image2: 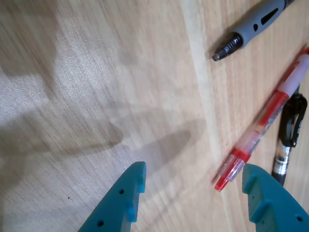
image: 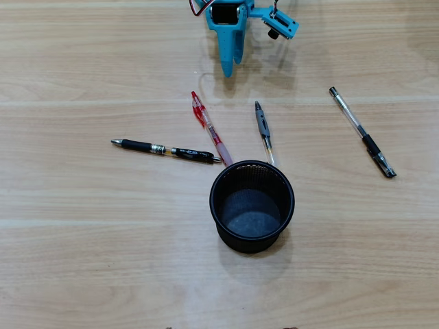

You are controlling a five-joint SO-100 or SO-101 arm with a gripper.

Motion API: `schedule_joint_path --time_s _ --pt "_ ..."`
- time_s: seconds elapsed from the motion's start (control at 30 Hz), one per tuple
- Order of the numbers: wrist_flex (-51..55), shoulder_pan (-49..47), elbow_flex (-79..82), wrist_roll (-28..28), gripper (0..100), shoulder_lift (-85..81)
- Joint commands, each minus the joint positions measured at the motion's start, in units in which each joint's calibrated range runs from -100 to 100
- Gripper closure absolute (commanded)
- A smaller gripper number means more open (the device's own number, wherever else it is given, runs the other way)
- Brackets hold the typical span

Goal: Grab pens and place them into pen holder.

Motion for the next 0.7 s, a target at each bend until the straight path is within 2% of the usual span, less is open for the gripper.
schedule_joint_path --time_s 0.0,0.67 --pt "0.16 0.61 -0.53 -0.4 77 -0.25" --pt "0.24 -1.08 -0.63 -0.4 77 -0.25"
